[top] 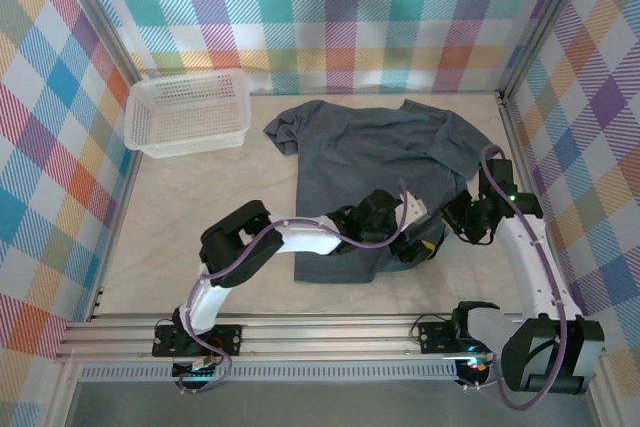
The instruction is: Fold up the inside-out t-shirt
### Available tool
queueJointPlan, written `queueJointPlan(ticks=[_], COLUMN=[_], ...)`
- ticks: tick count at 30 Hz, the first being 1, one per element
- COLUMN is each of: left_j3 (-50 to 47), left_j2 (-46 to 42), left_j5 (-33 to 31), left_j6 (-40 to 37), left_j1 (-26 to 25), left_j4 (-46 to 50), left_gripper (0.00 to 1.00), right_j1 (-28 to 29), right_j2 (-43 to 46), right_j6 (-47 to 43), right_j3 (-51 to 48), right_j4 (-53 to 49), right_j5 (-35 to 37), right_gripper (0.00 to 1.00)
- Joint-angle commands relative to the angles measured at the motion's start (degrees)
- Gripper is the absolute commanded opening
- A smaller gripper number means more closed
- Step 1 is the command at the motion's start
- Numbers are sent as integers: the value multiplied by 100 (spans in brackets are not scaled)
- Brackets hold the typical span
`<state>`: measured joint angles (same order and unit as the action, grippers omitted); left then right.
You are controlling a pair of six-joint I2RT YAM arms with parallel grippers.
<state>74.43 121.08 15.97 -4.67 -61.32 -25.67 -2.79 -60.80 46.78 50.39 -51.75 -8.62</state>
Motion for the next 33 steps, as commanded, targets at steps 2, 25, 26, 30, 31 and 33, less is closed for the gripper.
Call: queueJointPlan(ticks=[2,25,26,30,31,33], left_j3=[362,-425,-453,-661,-766,-983], left_j2=[258,-329,-351,-519,-587,-761], left_j5=[-592,-2155,-2247,-2429,-2491,-2611], left_j6=[157,-170,-196,-193,-156,-48], left_j1=[-186,-121,-109,18,53,147], left_j4=[-223,796,876,1149,1161,1124], left_gripper=[100,68,69,64,62,56], right_j1=[-70,-350,-356,-444,-470,-495], right_j2=[186,147,138,138,138,121], right_j6=[417,-106,-121,-185,-208,-256], right_j3=[307,526,550,637,654,698], right_j4=[-305,-561,-580,-608,-611,-637], right_j5=[92,602,624,704,714,751], right_gripper=[0,0,0,0,0,0])
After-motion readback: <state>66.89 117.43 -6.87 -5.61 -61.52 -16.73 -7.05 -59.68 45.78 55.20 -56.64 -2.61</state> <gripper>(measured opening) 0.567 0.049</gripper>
